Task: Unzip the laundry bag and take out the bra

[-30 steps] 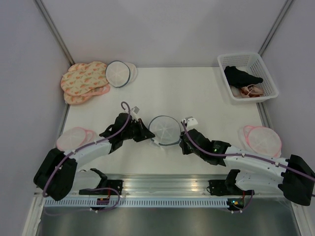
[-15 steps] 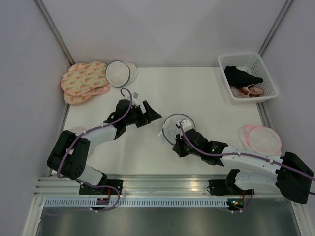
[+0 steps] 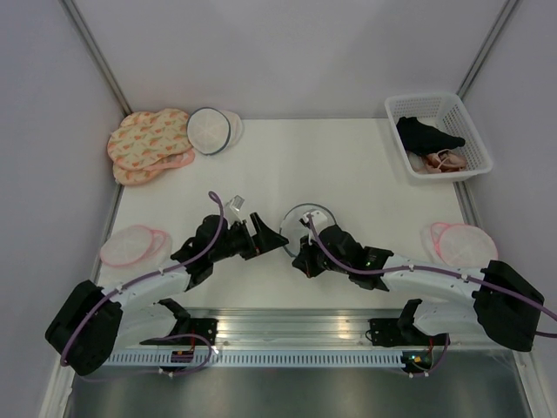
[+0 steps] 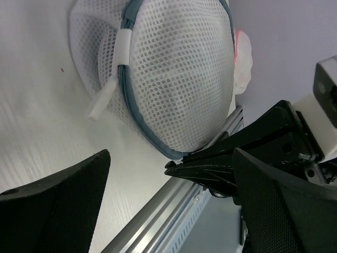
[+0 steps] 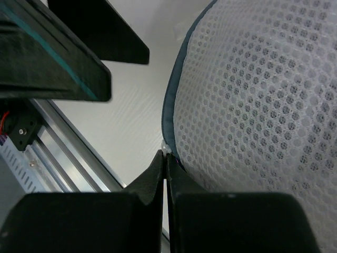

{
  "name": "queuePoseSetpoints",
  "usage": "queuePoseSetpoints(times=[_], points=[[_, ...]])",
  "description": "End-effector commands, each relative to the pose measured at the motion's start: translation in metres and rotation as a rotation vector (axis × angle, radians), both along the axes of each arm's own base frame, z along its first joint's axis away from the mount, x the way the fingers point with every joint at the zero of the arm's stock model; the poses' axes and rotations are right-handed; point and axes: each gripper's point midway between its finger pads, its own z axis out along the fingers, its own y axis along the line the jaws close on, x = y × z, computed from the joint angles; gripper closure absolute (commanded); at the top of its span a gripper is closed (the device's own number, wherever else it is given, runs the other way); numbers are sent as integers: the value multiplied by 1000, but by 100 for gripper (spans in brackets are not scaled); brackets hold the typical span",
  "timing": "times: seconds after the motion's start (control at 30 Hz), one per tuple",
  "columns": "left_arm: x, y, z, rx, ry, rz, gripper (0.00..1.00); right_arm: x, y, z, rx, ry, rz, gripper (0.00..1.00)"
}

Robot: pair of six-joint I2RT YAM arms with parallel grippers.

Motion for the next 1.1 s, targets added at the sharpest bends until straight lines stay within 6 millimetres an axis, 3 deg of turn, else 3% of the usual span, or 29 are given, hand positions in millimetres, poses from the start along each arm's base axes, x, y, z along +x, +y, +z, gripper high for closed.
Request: queuePoseSetpoints(times=[0.0,0.17,0.27,0.37,0.4,0.47,0.5,0.6,0.7,0.87,0.97,1.07], points=[[0,-9,4,-59,19,29,0,4,23,49,154,-78,51,100],[4,-10,-4,-96,56,75,2,-5,28,60,205,-75,100,99],[10,-12,-1,-120,58,102,9,-12,29,63,230,-70,136,100],[15,-14,7,-153,48,122,30,-14,26,59,215,-67,143,100],[16,-14,9,-158,47,125,48,-15,26,58,210,-66,146,99],[19,-14,14,-163,41,136,67,-17,24,53,194,-53,152,100],[20,-14,14,-158,36,137,82,-18,23,50,186,-46,149,100],[21,-13,12,-126,38,140,98,-23,20,43,163,-26,167,100],[21,-8,9,-89,31,145,98,-30,17,34,116,-5,215,100],[19,10,-4,5,35,168,98,-42,-18,-1,-87,80,200,100],[19,21,-3,31,17,172,98,-31,-44,-11,-201,75,81,100],[16,25,-3,58,5,150,98,-6,-73,-17,-331,33,-110,100]])
